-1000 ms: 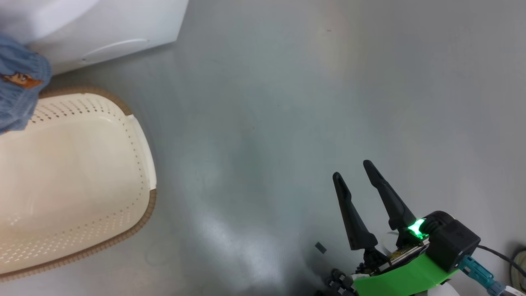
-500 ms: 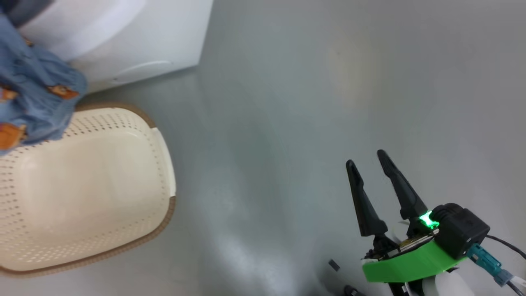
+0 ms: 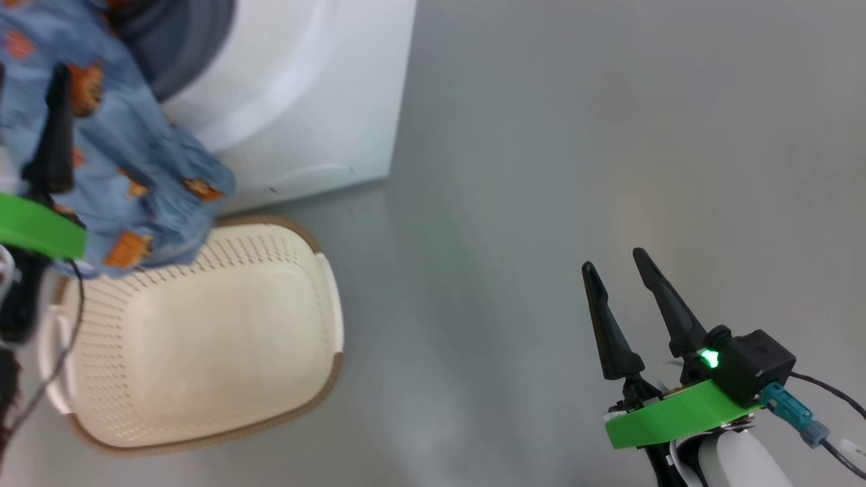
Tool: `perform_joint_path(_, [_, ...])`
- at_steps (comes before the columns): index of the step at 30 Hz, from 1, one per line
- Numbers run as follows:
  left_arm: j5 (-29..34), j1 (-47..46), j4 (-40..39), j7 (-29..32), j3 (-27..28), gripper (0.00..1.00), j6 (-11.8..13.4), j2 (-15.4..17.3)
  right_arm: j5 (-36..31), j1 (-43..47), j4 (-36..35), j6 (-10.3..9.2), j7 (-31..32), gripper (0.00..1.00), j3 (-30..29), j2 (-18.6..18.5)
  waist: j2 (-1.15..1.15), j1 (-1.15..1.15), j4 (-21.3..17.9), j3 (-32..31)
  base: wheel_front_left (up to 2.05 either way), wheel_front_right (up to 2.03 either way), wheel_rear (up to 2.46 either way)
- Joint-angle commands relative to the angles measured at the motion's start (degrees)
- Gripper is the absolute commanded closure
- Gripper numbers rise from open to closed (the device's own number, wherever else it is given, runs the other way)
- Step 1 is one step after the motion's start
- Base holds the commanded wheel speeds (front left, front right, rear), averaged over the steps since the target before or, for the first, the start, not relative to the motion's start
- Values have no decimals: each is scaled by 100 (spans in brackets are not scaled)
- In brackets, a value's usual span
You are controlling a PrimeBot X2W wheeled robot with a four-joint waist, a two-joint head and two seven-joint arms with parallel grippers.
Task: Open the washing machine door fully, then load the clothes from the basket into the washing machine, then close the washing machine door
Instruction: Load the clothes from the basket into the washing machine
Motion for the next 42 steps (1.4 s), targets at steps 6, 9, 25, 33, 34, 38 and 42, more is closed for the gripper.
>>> perform_joint_path(6, [407,655,-309,-36,681,0,-12,-99,-185,-100,174,25,-46,0,10,-50,0,1,505,-944,0,0,0])
perform_joint_path(9, [591,1044,-422,-36,903,0,-13,-305,-229,-122,331,25,-46,0,-47,-50,0,1,610,-1201,0,0,0])
perform_joint_path(25, [1304,2988,-1156,-37,1886,0,-16,-911,-180,-17,814,25,-46,0,-255,-50,0,1,906,-2050,0,0,0])
perform_joint_path(33, [1563,3637,-1531,-37,2381,0,78,-1185,-181,-12,889,25,-46,0,-290,-50,0,1,963,-2224,0,0,0])
perform_joint_path(34, [1580,3699,-1549,-37,2439,0,78,-1226,-188,-22,907,25,-46,0,-295,-50,0,1,970,-2248,0,0,0])
perform_joint_path(38, [1658,3914,-1606,-37,2614,0,82,-1366,-212,-29,950,25,-46,0,-311,-50,0,1,987,-2323,0,0,0])
perform_joint_path(42, [1719,4040,-1642,-37,2749,0,76,-1475,-220,-21,965,25,-46,0,-325,-50,0,1,1003,-2350,0,0,0])
